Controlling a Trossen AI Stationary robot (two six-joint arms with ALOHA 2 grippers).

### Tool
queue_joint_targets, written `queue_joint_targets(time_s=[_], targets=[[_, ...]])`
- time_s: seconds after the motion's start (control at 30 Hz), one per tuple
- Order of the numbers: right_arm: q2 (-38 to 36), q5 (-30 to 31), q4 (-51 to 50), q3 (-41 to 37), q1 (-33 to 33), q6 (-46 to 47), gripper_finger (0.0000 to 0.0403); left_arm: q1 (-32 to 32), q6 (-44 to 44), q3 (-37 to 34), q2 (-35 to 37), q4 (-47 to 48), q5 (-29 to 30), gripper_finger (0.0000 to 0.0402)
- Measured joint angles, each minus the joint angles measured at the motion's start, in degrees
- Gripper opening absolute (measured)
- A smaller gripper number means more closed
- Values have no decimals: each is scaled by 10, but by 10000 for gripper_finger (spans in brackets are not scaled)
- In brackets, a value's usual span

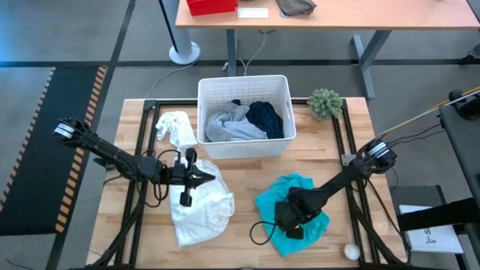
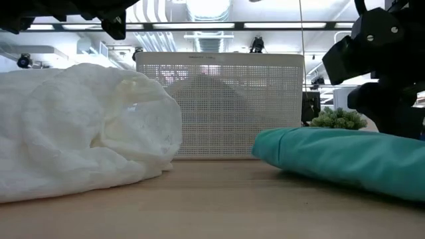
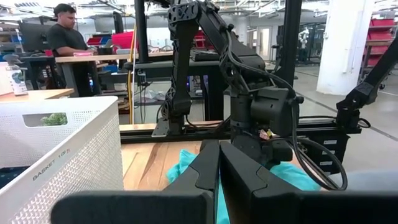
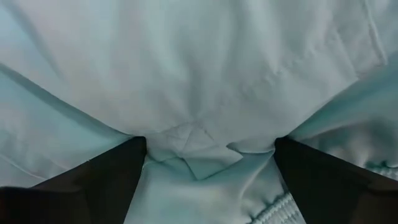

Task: Sort clothes
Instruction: Put the light blue shorts into the white laundry bin

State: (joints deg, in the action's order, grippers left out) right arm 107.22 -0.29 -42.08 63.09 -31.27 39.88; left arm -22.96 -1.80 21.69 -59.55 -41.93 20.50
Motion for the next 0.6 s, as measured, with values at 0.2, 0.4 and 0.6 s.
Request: queue_joint_targets(time_s=[0.2,0.4,0.6], targets=[[-1,4,5,-3,9,-8,268,0,0,0,0,0,0,0],[-1,-9,13,-3,20,-41,133,0,0,0,0,0,0,0],[-11,-17,15,-5,20,-81,15,0,-1,0,0,1,0,0]])
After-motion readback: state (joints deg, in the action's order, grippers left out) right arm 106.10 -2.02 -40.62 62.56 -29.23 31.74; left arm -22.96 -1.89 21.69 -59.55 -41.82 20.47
